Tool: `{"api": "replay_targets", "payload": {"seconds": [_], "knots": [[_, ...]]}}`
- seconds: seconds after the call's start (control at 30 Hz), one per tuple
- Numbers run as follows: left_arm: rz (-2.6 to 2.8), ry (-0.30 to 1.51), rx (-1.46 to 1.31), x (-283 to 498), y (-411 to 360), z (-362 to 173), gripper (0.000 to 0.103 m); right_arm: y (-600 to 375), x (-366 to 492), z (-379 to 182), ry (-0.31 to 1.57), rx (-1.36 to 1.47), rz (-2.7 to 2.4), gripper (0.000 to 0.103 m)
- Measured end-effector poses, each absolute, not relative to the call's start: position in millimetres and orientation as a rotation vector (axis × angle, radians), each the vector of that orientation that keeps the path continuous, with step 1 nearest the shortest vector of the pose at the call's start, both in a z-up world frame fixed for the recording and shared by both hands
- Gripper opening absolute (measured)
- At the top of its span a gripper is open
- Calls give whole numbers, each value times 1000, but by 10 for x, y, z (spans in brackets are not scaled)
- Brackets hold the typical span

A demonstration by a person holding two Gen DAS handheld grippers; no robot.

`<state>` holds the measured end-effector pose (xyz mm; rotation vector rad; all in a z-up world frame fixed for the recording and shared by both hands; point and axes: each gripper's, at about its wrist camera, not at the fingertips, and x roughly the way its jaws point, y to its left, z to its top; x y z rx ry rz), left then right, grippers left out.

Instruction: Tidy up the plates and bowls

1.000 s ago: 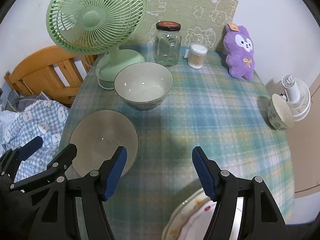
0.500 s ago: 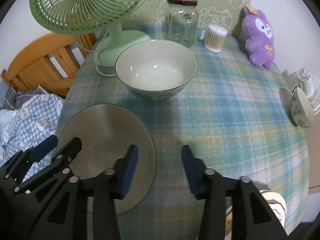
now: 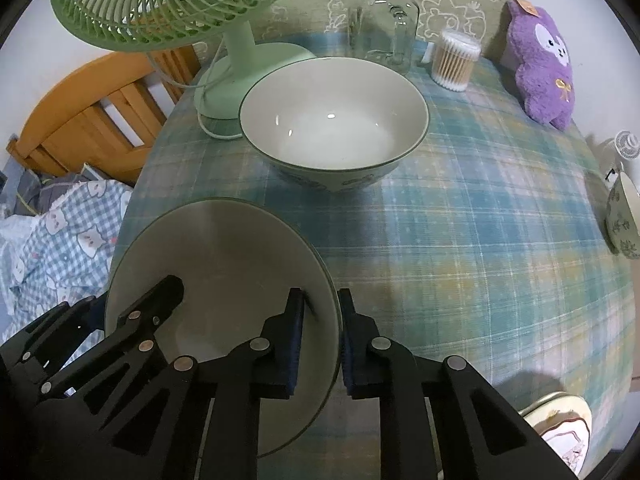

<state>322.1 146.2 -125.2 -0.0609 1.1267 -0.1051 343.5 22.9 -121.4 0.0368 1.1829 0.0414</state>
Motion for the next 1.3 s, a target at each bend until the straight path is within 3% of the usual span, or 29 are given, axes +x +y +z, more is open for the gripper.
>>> {"api": "replay_targets", "payload": {"seconds": [0.13,0.3,0.43,0.63,0.83,1.3], "knots": [[-119,1124,-53,3210,1432,-1232,17,210,3427,-1207,1187,47,53,18],[-102,1078,-26,3159,1420,-1119,18,218,3417,-1199,1186,49,50,17],[-66,1067,-14,3141,1448,-1079,32,250,3401,-1180,1178,34,49,17],[-88,1093,1,3169,1429,-1169,35,225,3391,-1192,1184,52,47,16],[-130,1116,-22,3184,1407,-1237,17,210,3381,-1196,1191,59,48,16],[-134,1135,-34,2940,1362,-1180,16,164,3123,-1057,1188,55,28,16]]}}
